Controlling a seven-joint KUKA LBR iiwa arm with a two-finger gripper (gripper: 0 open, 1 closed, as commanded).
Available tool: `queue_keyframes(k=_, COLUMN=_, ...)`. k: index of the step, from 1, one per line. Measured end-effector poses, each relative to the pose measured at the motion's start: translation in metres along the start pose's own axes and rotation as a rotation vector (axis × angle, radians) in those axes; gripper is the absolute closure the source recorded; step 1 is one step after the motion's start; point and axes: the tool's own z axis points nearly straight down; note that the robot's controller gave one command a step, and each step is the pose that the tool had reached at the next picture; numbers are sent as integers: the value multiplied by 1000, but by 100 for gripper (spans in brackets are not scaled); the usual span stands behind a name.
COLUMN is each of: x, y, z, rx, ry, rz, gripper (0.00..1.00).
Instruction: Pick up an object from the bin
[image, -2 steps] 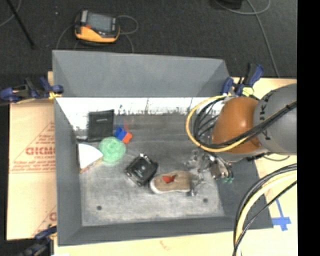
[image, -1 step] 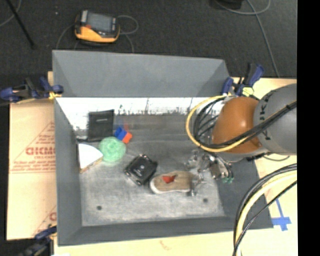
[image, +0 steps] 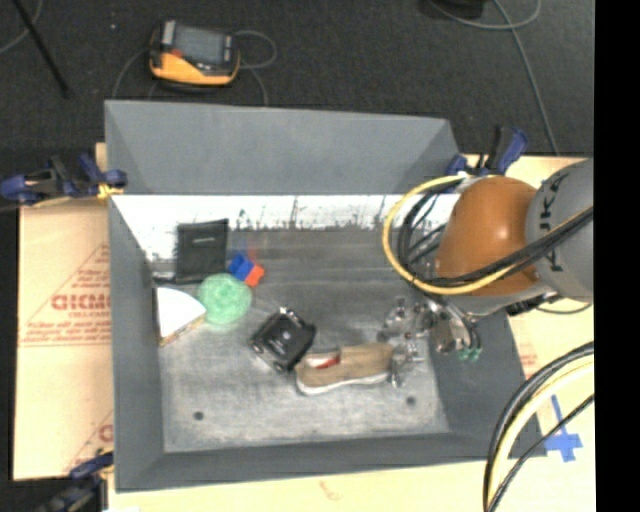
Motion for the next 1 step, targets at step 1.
queue_keyframes(k=1, x=-27, y=-16, z=-135, rx=1, ry=-3, rz=18, gripper=100)
